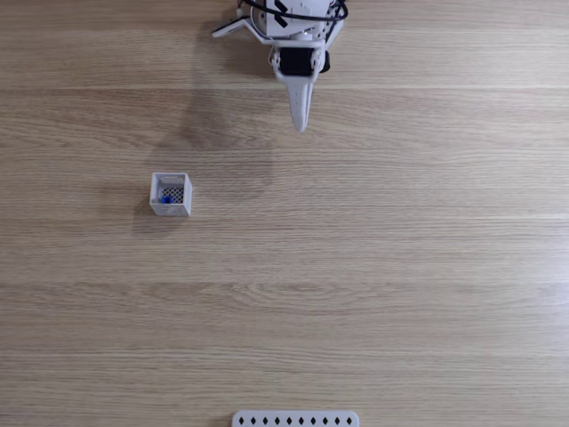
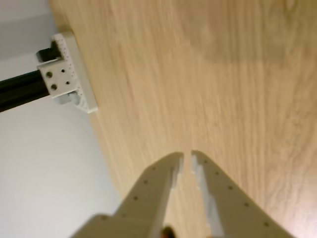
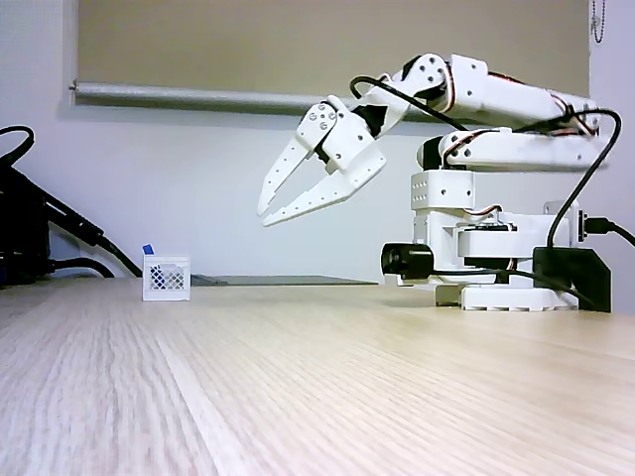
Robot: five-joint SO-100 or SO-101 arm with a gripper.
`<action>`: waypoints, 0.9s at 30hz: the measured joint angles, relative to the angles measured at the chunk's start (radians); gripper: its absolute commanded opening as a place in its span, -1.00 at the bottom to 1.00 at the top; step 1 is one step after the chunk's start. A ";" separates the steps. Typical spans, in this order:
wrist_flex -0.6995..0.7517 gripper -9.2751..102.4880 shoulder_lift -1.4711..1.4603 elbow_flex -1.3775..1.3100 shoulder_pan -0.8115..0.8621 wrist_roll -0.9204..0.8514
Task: Grasp a peg and put it in the crate.
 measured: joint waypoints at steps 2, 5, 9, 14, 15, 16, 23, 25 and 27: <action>0.009 -0.84 0.011 0.025 0.000 0.011; 0.018 -0.84 0.017 0.035 -0.002 0.017; 0.018 -0.84 0.017 0.037 -0.002 0.017; 0.051 -0.84 0.069 0.054 -0.002 0.018; 0.055 -0.84 0.072 0.055 -0.002 0.018; 0.060 -0.84 0.075 0.055 -0.002 0.018; 0.063 -0.84 0.078 0.055 -0.002 0.018; 0.063 -0.84 0.078 0.055 -0.002 0.018; 0.063 -0.84 0.078 0.055 -0.002 0.018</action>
